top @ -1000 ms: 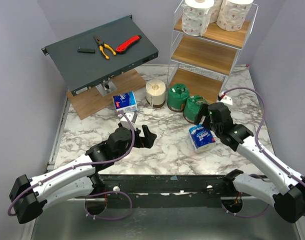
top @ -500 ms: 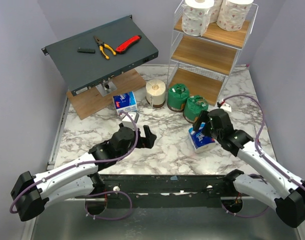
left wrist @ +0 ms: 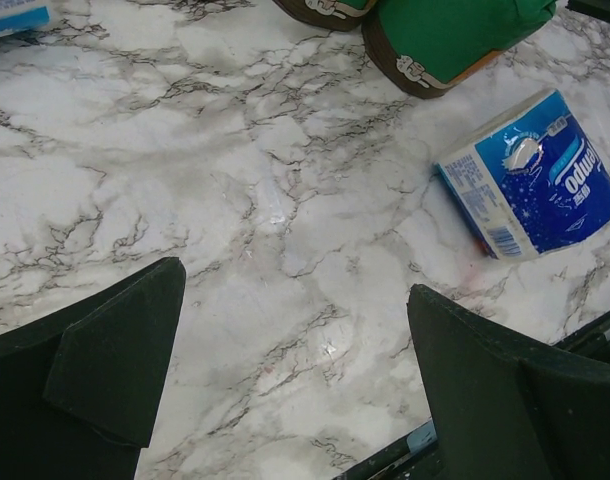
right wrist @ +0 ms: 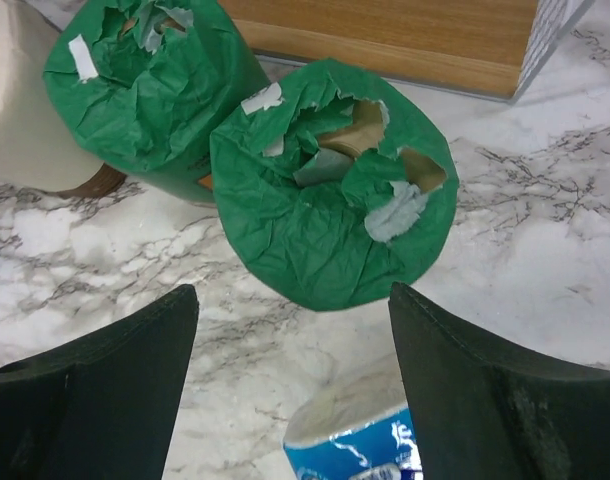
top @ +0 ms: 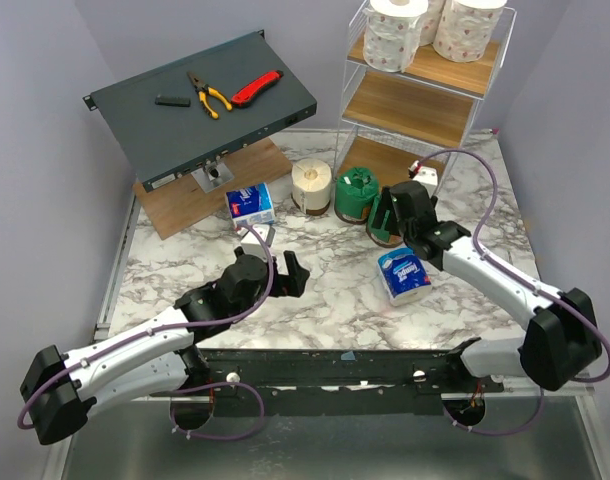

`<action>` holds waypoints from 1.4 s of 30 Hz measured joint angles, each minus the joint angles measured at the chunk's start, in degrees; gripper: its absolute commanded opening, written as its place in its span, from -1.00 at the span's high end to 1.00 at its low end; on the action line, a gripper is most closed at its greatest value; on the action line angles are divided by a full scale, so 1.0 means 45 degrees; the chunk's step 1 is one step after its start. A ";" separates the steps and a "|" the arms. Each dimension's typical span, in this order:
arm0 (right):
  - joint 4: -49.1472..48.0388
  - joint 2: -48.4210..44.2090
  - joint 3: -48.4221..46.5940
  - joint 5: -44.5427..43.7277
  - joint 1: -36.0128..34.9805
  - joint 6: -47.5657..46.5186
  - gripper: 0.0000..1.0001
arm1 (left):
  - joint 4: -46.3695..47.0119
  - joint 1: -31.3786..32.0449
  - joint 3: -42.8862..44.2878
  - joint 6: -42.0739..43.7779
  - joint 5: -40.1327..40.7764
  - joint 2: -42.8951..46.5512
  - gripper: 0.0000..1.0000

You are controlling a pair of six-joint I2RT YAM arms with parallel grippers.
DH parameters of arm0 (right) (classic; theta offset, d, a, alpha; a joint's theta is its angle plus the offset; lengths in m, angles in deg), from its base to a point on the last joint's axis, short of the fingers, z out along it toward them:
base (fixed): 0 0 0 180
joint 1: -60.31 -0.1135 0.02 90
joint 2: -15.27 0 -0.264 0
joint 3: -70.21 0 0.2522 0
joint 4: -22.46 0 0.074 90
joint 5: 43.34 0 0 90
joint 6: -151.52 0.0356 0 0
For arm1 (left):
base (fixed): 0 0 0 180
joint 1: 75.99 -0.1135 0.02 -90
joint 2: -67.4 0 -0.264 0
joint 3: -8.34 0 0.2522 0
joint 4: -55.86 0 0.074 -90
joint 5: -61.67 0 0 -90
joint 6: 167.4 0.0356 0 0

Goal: Place and organize the paper towels onto the shelf
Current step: Adjust the paper towel at the center of the board.

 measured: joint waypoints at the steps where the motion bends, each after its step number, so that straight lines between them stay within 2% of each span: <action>1: -0.0073 0.0316 -0.0121 -0.0073 0.0000 -0.0068 -0.53 | -0.0024 0.0000 -0.0005 0.0000 0.0005 0.0015 -0.96; 6: -0.0617 0.1020 -0.0282 -0.0131 0.0000 -0.0432 -0.43 | -0.0257 0.0000 -0.0005 0.0000 0.0097 0.0146 -0.96; 13: -0.1462 0.0835 -0.0379 -0.0010 0.0000 -0.0899 -0.44 | -0.0335 0.0000 -0.0005 0.0000 0.0194 0.0389 -0.96; 20: -0.1336 0.2599 -0.2239 -0.0141 0.0000 -0.1253 -0.40 | -0.0340 -0.0015 0.0000 0.0000 0.0185 0.0087 -0.96; 26: -0.1224 0.3065 -0.2234 -0.0151 0.0000 -0.1647 -0.33 | -0.0442 -0.0015 0.0000 0.0005 0.0180 -0.0136 -0.96; 42: -0.0903 0.3570 -0.1627 -0.0432 0.0000 -0.1982 -0.33 | -0.0491 -0.0015 0.0000 0.0000 0.0170 -0.0141 -0.96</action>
